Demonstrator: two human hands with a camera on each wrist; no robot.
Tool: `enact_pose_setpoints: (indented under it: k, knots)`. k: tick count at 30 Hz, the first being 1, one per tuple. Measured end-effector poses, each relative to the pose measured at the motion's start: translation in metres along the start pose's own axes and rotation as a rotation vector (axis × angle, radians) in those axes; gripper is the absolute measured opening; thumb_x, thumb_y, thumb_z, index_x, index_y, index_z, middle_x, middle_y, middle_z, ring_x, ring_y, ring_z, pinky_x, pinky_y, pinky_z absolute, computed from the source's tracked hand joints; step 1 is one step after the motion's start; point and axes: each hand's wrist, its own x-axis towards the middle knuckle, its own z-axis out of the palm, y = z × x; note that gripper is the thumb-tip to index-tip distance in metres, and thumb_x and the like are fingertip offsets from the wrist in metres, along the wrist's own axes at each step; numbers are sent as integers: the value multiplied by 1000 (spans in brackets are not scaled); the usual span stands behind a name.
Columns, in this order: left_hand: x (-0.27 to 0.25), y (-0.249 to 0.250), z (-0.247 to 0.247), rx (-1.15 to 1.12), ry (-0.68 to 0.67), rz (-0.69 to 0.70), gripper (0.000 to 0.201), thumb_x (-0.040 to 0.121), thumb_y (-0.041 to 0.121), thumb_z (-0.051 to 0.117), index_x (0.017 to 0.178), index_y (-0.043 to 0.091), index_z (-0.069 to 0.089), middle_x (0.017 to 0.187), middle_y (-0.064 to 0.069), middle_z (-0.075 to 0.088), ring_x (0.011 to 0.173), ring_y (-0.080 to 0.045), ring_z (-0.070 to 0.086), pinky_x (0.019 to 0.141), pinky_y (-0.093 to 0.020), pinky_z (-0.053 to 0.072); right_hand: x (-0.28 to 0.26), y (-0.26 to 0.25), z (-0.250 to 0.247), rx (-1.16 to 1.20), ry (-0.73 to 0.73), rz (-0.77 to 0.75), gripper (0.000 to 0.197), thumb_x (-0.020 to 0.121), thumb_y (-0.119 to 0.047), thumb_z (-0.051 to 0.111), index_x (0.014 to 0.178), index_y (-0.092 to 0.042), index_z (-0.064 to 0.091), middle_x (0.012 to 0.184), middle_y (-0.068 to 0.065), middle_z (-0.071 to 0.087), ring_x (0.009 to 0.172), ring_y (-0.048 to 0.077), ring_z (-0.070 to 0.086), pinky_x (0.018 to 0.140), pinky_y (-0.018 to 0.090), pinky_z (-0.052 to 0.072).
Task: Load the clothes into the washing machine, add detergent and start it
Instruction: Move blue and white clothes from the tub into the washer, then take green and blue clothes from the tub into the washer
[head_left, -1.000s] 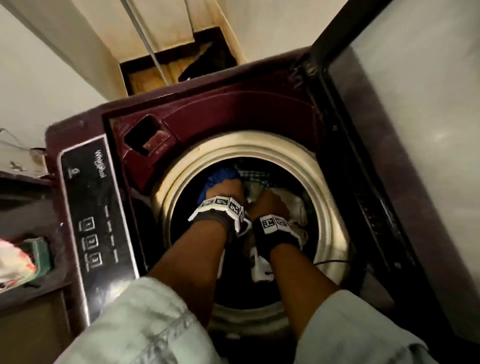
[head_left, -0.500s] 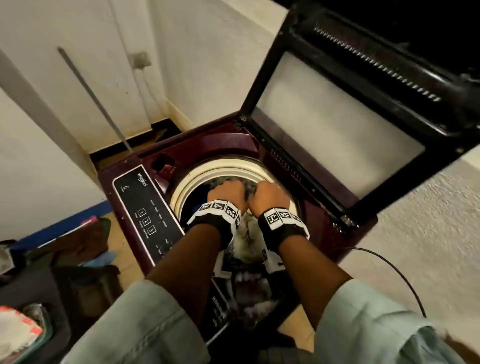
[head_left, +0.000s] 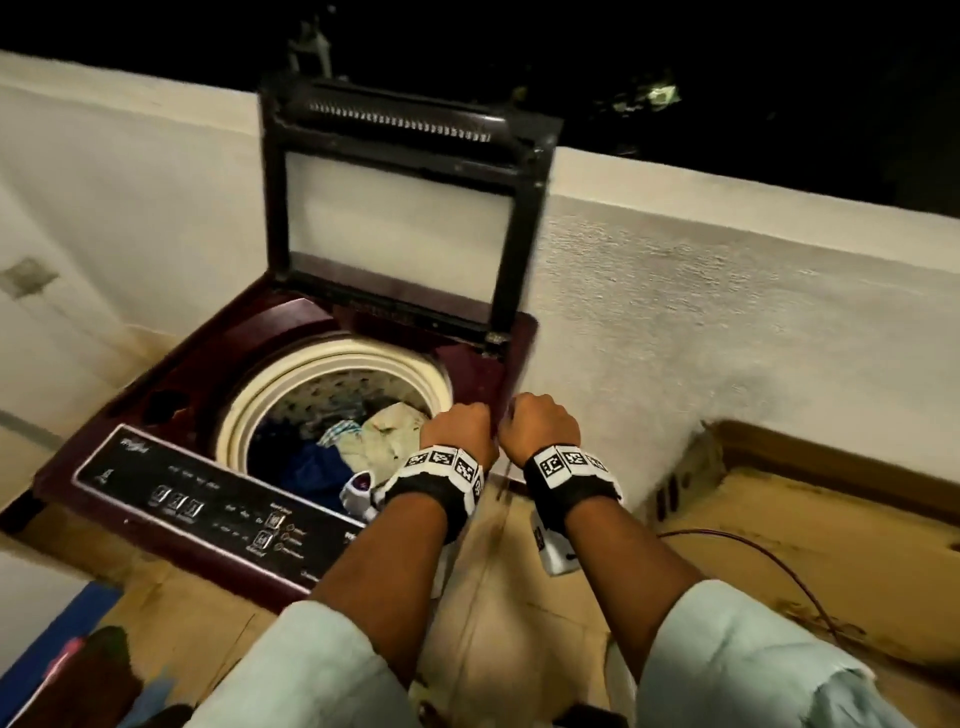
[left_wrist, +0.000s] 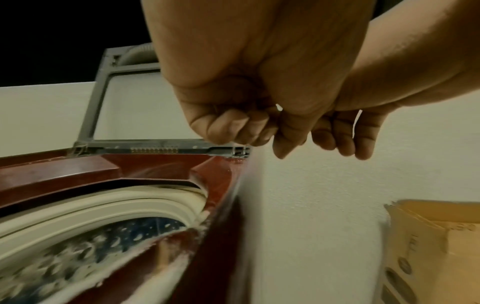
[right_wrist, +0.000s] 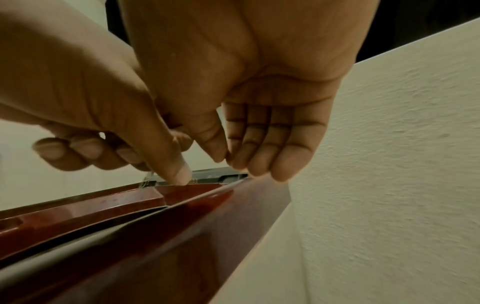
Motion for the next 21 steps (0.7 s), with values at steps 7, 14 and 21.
enact_pose_setpoints:
  k: [7, 14, 21]
  knots:
    - [-29, 103, 34, 88, -121, 195, 25, 88, 29, 54, 108, 14, 58, 112, -11, 64, 102, -34, 62, 80, -37, 47, -55, 109, -16, 65, -18, 44, 23, 88, -26, 49, 93, -12, 66, 98, 15, 68, 89, 37, 63, 67, 34, 46]
    - [-84, 219, 109, 136, -252, 336, 23, 89, 25, 46, 105, 19, 61, 109, -10, 68, 100, -33, 65, 78, -36, 52, -138, 238, -7, 108, -122, 150, 24, 90, -25, 48, 98, -12, 66, 103, 15, 68, 95, 36, 64, 75, 37, 50]
    - [-113, 276, 172, 261, -435, 416, 22, 92, 29, 45, 106, 16, 57, 110, -10, 64, 101, -33, 63, 75, -34, 46, -185, 312, 24, 173, -224, 339, 20, 90, -23, 48, 94, -11, 63, 100, 13, 67, 93, 35, 64, 72, 36, 48]
